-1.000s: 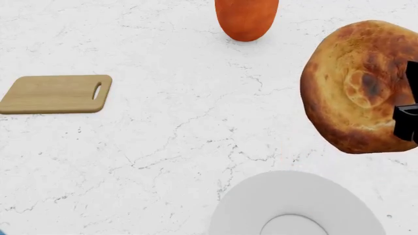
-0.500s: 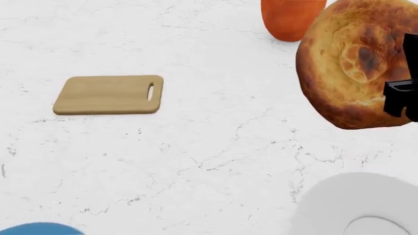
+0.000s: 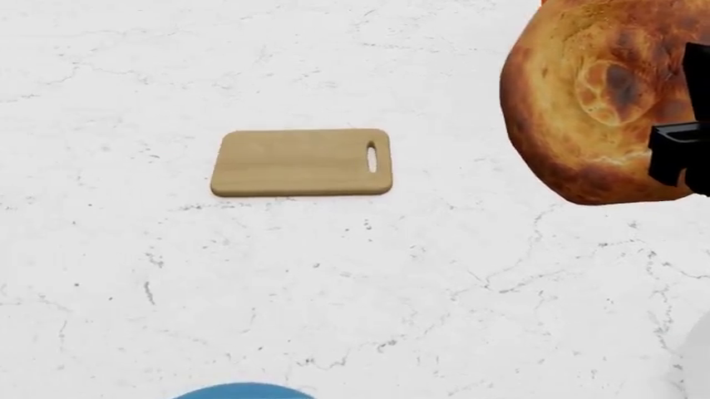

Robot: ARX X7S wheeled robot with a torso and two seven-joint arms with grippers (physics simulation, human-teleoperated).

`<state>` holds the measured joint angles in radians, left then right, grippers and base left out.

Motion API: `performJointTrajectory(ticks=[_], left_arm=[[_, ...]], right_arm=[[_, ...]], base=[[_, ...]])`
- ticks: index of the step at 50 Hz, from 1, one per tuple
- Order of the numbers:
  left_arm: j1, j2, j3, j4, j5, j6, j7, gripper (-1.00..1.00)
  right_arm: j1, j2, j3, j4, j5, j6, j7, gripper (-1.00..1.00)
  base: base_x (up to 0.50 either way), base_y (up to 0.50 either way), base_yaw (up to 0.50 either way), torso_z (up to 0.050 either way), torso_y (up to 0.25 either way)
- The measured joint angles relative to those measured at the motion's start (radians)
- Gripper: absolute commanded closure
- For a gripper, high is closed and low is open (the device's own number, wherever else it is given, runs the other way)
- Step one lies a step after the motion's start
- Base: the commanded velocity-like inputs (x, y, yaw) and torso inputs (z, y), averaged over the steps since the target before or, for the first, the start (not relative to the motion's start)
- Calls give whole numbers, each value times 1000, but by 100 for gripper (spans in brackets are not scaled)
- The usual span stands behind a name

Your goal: Place all breads on the cutting board.

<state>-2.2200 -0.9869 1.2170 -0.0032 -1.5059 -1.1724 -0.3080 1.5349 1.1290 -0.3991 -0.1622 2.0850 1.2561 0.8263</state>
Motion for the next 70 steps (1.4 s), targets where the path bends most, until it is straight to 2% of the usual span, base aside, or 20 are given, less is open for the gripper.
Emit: performJointTrajectory(ticks=[20,34,43,55,61,70], left_arm=[[15,9,-17,-1,13,5,-4,100],[-64,83,-59,-90,57,-33,31,100],[-106,215,-216,-192,290,-163,193,100],[-126,349,-382,-279,639,-280,445,100],[-124,390,-428,-300,775,-309,542,100],[-119,421,-463,-312,881,-333,613,100]], right_arm=[[-10,7,16,-9,-30,-25,-22,100],[225,-73,-58,102,-48,87,2,100],[446,-169,-147,264,-93,191,-3,100],[676,-280,-249,425,-250,265,-135,100],[741,-328,-266,470,-337,286,-206,100],[789,-371,-269,498,-421,302,-274,100]], base=[[79,-2,0,0,0],[0,0,0,0,1],[0,0,0,0,0],[0,0,0,0,0],[0,0,0,0,0],[0,0,0,0,-95]])
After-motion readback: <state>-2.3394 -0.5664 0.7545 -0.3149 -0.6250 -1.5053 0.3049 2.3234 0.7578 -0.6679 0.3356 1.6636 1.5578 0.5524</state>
